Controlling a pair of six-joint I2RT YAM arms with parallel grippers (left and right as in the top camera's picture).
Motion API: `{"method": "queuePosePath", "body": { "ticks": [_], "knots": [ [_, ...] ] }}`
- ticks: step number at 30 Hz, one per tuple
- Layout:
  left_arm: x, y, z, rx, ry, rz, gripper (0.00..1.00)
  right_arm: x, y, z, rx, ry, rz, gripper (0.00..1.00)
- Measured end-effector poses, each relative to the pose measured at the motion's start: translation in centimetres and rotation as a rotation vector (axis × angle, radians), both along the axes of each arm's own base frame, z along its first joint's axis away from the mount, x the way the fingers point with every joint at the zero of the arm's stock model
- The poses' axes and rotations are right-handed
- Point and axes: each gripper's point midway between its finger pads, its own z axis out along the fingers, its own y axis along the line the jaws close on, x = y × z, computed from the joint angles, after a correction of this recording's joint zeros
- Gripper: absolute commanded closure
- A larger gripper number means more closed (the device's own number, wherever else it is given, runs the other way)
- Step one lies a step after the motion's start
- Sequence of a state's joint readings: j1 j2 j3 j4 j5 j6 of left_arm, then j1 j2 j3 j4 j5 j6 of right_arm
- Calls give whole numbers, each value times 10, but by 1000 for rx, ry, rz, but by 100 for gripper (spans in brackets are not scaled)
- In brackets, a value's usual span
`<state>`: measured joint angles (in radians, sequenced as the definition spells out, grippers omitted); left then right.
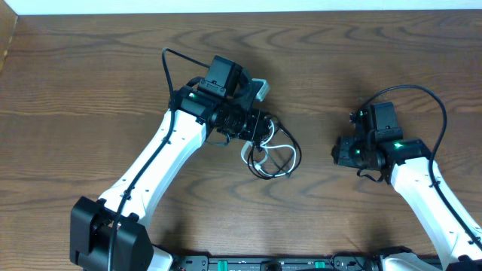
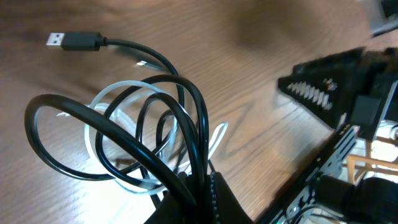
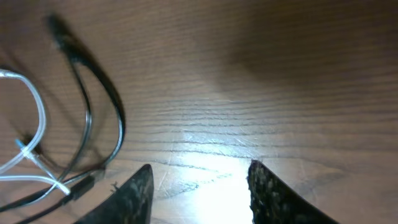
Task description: Untangle cables
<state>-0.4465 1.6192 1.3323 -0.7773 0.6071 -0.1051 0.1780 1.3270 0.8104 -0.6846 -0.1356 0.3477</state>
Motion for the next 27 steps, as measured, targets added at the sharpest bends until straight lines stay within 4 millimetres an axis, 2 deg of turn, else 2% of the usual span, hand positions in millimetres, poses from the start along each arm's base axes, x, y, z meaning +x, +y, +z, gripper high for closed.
{"method": "queuePosePath", "body": {
  "ticks": [2,5,11,15,18,20,24,27],
  "knots": [
    [2,-7,6,-43,-10,-13,92,4,8,3,41,-18,20,44],
    [1,-18,16,-120,-17,-49,93,11,32,15,159,-72,124,41],
    [-7,-27,26,-195,6,-90,93,14,86,55,445,-211,379,33],
    [-11,-32,32,-236,18,-112,93,11,103,74,556,-261,468,32],
    [-14,-38,41,-297,18,-144,93,8,108,80,598,-264,497,34],
    [-16,-44,50,-352,12,-175,93,7,110,82,610,-269,508,42],
    [-23,-53,68,-456,13,-239,93,10,110,83,600,-289,515,70],
    [-26,-54,71,-480,26,-255,93,12,108,82,593,-279,485,88]
  ]
}}
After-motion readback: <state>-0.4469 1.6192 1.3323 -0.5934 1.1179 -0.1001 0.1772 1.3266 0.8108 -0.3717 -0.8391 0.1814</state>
